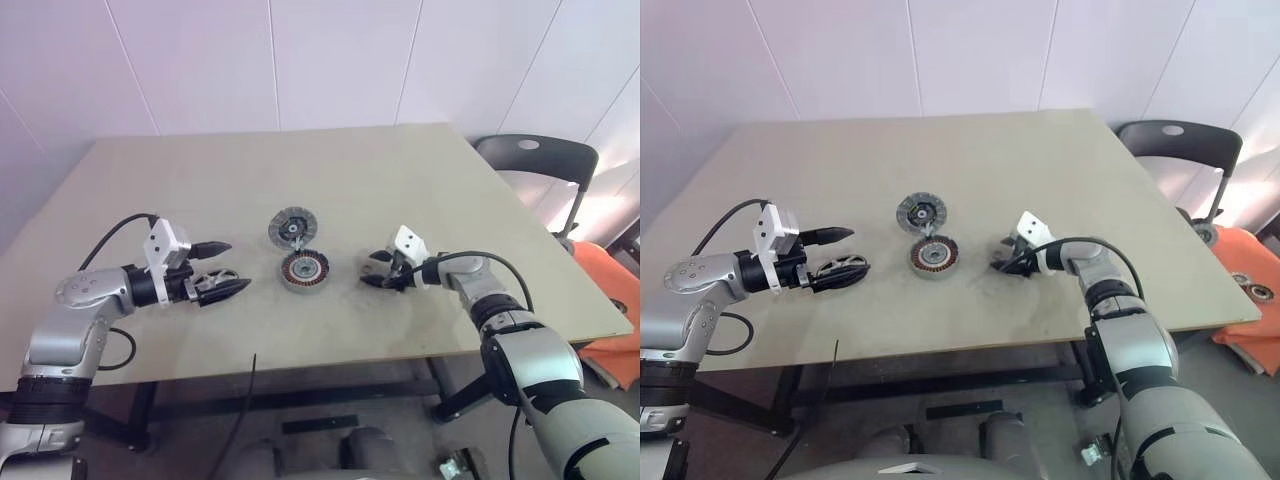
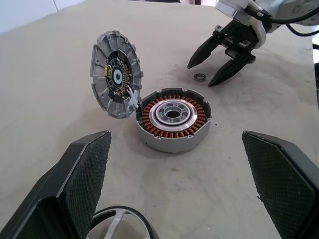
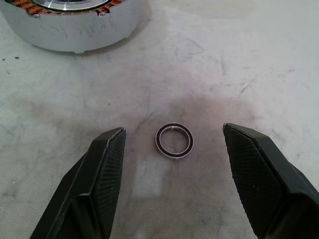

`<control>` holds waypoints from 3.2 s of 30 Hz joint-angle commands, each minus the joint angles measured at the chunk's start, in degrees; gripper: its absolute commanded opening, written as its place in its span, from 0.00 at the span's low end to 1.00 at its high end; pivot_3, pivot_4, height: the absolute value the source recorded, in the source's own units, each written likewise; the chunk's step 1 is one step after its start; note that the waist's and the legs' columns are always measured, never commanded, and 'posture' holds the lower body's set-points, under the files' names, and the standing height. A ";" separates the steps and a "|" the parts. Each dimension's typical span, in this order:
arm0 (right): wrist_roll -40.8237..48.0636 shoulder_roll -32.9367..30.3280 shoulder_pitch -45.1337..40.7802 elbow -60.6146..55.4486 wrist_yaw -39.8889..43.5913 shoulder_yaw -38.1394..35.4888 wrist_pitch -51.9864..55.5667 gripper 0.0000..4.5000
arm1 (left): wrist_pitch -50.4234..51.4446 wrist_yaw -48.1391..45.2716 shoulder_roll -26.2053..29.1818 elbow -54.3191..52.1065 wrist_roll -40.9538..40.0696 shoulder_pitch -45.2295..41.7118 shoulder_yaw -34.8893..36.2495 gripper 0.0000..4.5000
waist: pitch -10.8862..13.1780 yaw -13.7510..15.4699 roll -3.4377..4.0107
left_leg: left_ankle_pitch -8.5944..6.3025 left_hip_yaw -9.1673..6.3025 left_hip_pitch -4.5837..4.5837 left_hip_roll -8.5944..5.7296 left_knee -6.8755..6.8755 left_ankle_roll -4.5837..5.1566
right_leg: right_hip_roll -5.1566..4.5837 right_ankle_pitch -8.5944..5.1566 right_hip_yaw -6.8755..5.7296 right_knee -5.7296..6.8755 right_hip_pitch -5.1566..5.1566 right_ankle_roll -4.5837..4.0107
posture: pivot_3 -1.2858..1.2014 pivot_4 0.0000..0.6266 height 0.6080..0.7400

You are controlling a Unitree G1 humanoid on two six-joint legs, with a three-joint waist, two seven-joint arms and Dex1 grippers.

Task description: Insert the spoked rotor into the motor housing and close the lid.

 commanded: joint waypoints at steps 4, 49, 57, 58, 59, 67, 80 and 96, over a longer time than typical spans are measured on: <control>0.01 0.87 0.62 0.11 2.16 -0.74 2.77 0.73 | -0.90 0.93 -0.26 -2.46 -0.57 0.77 1.81 1.00 | 0.00 -0.69 0.00 | -0.01 -0.02 0.51 0.00 -0.12 0.01 | -0.02 -0.01 0.00 -0.09 0.47 0.00 | 0.52 0.00 1.00; 2.89 5.63 0.36 -1.87 -0.31 -5.84 6.55 0.54 | -2.15 3.39 -1.83 -2.88 -0.12 2.73 2.25 1.00 | -0.09 -2.29 -0.13 | -0.01 -0.09 0.54 0.04 -0.12 0.00 | -0.03 -0.02 0.01 -0.12 0.51 0.01 | 0.52 0.00 1.00; 1.37 5.36 1.05 -1.07 -1.62 -4.45 4.12 0.54 | -1.71 4.12 -1.91 -3.84 -0.42 2.94 2.11 1.00 | -0.09 -2.28 -0.13 | -0.01 -0.09 0.54 0.04 -0.12 0.00 | -0.04 -0.02 0.01 -0.12 0.51 0.01 | 0.52 0.00 1.00; 1.35 5.30 1.11 -1.03 -1.69 -4.43 4.11 0.54 | -1.60 4.22 -1.90 -4.08 -0.49 3.06 2.09 1.00 | -0.09 -2.28 -0.13 | -0.01 -0.09 0.54 0.04 -0.12 0.00 | -0.04 -0.02 0.01 -0.12 0.51 0.01 | 0.52 0.00 1.00; 1.31 5.25 1.15 -1.00 -1.84 -4.40 4.12 0.54 | -1.50 4.29 -1.89 -4.23 -0.54 3.14 2.10 1.00 | -0.09 -2.28 -0.13 | -0.01 -0.09 0.54 0.04 -0.12 0.00 | -0.04 -0.02 0.01 -0.12 0.51 0.01 | 0.52 0.00 1.00; 1.09 5.47 1.35 -0.89 -2.65 -4.01 3.95 0.45 | -1.25 4.39 -1.81 -4.35 -0.70 3.20 2.35 1.00 | -0.09 -2.27 -0.13 | -0.01 -0.09 0.55 0.04 -0.12 0.00 | -0.05 -0.03 0.01 -0.12 0.52 0.01 | 0.52 0.00 1.00; 1.10 5.06 1.48 -0.86 -2.18 -3.77 3.57 0.20 | -0.27 3.43 -0.96 -5.43 -1.52 3.74 2.59 1.00 | -0.09 -2.25 -0.13 | -0.01 -0.09 0.57 0.02 -0.11 0.00 | -0.06 -0.03 0.02 -0.13 0.55 0.00 | 0.52 0.00 1.00; 3.31 6.84 -1.43 -4.02 5.88 -3.88 0.41 0.16 | -0.54 1.93 -0.14 -5.69 -1.42 5.74 4.31 1.00 | -0.07 -2.40 -0.10 | -0.01 -0.09 0.52 0.03 -0.19 0.00 | -0.06 -0.03 0.01 -0.18 0.49 0.01 | 0.52 0.00 1.00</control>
